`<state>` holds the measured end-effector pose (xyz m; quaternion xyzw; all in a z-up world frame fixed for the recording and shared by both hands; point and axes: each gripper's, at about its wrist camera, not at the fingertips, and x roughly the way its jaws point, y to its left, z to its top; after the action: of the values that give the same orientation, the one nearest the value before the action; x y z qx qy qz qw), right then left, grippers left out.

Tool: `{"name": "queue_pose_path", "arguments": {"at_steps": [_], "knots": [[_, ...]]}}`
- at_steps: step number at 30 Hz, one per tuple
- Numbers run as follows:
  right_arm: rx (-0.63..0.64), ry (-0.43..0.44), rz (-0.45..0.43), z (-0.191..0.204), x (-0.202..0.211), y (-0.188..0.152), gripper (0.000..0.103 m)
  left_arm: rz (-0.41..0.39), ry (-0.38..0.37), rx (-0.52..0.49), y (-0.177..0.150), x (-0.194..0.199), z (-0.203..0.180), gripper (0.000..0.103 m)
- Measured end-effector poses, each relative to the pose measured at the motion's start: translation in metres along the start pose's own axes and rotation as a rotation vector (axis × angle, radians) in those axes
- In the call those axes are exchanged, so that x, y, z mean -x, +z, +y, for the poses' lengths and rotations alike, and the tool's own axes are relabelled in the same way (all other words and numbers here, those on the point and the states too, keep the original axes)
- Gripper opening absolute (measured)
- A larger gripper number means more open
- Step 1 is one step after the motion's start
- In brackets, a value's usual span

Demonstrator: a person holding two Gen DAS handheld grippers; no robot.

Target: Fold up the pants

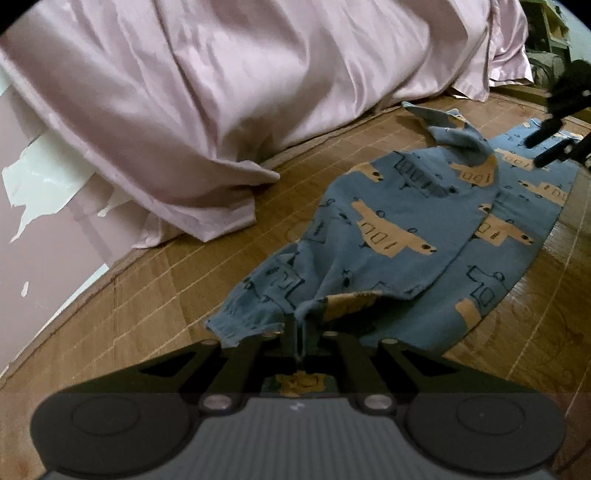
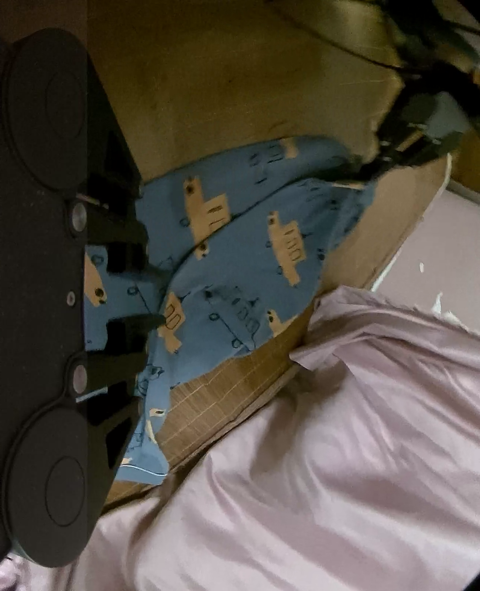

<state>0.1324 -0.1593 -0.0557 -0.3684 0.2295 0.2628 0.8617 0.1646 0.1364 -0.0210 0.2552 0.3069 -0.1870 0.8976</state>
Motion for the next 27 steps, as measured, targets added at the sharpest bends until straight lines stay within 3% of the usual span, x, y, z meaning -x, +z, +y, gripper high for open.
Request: {"name": "queue_pose_path", "arguments": {"at_steps": [5,10,12,13,14,15,20,24,27], "knots": [[0.159,-0.008,0.018,0.001,-0.031,-0.004,0.045,0.007,-0.014,0.016,0.004,-0.001,0.004,0.002],[0.312,-0.015,0.002,0.008,-0.047,-0.007,0.047,0.028,-0.025,-0.001,0.002,-0.001,-0.003,0.002],[0.361,-0.034,0.003,0.011,-0.053,-0.008,0.044,0.032,-0.024,-0.025,0.001,-0.002,-0.006,0.002],[0.379,-0.038,0.003,0.011,-0.057,-0.008,0.032,0.032,-0.021,-0.030,0.001,-0.002,-0.006,0.002],[0.391,-0.038,0.003,0.011,-0.059,-0.007,0.008,0.032,-0.020,-0.028,0.001,-0.002,-0.006,0.002],[0.395,-0.033,0.008,0.010,-0.061,-0.007,0.000,0.032,-0.019,-0.022,0.001,-0.002,-0.006,0.003],[0.321,-0.031,-0.019,0.001,-0.049,0.000,0.000,0.020,-0.011,-0.008,0.001,0.000,-0.001,0.002],[0.267,-0.048,-0.043,-0.006,-0.018,0.005,0.000,0.008,-0.017,-0.005,0.000,0.005,0.004,0.002],[0.228,-0.015,-0.031,-0.003,0.008,0.005,0.000,0.014,-0.033,-0.010,-0.003,0.007,0.006,0.002]]}}
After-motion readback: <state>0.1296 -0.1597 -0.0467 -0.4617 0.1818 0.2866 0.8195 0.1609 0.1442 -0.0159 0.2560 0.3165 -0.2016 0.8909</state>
